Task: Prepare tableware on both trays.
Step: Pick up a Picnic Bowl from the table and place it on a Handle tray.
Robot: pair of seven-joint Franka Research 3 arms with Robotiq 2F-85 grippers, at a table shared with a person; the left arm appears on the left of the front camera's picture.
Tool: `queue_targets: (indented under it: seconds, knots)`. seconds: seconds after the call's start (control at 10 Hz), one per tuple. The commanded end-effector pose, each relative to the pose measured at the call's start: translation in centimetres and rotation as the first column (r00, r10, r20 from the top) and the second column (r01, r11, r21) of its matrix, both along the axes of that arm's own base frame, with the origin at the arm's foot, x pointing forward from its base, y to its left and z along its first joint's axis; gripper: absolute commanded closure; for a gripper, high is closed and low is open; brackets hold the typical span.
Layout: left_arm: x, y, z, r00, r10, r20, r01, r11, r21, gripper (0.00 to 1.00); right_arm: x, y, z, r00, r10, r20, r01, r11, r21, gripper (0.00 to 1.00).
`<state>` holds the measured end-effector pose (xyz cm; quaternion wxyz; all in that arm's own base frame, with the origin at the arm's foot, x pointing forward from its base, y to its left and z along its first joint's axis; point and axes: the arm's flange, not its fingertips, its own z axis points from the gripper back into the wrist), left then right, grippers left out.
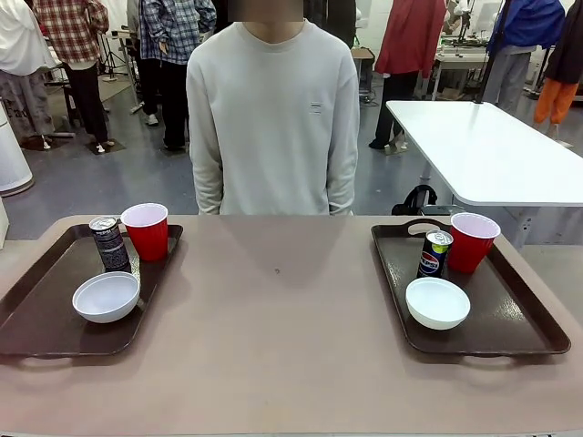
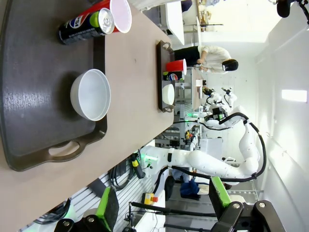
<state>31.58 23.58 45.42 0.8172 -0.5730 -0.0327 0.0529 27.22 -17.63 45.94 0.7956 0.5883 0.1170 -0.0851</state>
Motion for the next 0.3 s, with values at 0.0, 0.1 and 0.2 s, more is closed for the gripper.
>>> queue_targets:
  seconds: [0.0, 0.1, 0.2]
  knots:
    - [-0.10, -0.24, 0.14, 1.000, 0.021, 0.003, -0.021, 1.000, 0.001, 0.00, 0.22, -0.05, 0.31, 1.000, 0.007, 0.015, -0.008, 1.000, 0.018, 0.00]
    - [-0.10, -0.24, 0.14, 1.000, 0.021, 0.003, -0.021, 1.000, 0.001, 0.00, 0.22, -0.05, 0.31, 1.000, 0.007, 0.015, -0.008, 1.000, 0.018, 0.00]
    - [-0.10, -0.24, 0.14, 1.000, 0.021, 0.003, -0.021, 1.000, 0.001, 0.00, 0.22, -0.05, 0.31, 1.000, 0.007, 0.015, -0.008, 1.000, 0.018, 0.00]
